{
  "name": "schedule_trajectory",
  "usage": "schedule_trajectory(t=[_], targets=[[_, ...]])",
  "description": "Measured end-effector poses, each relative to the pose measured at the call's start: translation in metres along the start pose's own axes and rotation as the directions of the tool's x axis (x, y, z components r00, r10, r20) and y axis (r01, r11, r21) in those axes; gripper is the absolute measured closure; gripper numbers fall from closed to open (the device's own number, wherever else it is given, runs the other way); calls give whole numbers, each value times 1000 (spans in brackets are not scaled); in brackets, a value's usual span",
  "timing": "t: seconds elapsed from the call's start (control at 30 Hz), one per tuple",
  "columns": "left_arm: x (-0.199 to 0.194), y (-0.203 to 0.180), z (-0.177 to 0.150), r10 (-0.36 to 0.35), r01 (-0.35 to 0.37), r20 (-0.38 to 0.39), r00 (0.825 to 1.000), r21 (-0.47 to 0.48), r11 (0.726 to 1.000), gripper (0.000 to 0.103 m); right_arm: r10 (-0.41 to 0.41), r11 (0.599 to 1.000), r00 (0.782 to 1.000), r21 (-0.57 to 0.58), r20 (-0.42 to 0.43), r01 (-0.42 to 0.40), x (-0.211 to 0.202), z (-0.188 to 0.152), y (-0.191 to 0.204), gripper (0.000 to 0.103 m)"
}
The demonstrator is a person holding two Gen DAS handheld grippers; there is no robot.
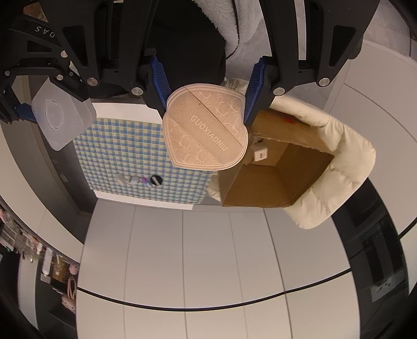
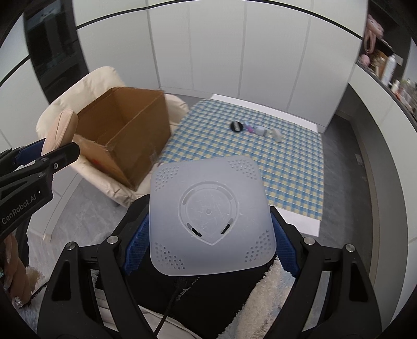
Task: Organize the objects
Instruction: 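Carry the puff with the left tool while the right tool carries the box to the cardboard box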
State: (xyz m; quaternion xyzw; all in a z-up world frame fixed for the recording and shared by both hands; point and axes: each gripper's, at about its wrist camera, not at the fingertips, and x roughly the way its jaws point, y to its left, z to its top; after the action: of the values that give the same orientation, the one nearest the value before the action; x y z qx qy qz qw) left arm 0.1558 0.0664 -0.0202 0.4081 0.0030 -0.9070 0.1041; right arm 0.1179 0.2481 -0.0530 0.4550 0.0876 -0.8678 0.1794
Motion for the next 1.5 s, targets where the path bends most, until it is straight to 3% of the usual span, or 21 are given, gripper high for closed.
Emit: schedule_trajectory(t=[0.37,0.9,1.5], targets=[[-3,53,-16,95,-99,-32,995,-119,988,50,96,988,995,-123,-15,-97,15,12,57,18],[-5,117,-35,208,-221,-81,975,-243,944,50,202,934,979,-294,-29,-201,22,24,143,18],[17,139,-20,195,-215,-96,976,-308,927,50,209,922,978,-328,-18,-204,36,48,166,18]])
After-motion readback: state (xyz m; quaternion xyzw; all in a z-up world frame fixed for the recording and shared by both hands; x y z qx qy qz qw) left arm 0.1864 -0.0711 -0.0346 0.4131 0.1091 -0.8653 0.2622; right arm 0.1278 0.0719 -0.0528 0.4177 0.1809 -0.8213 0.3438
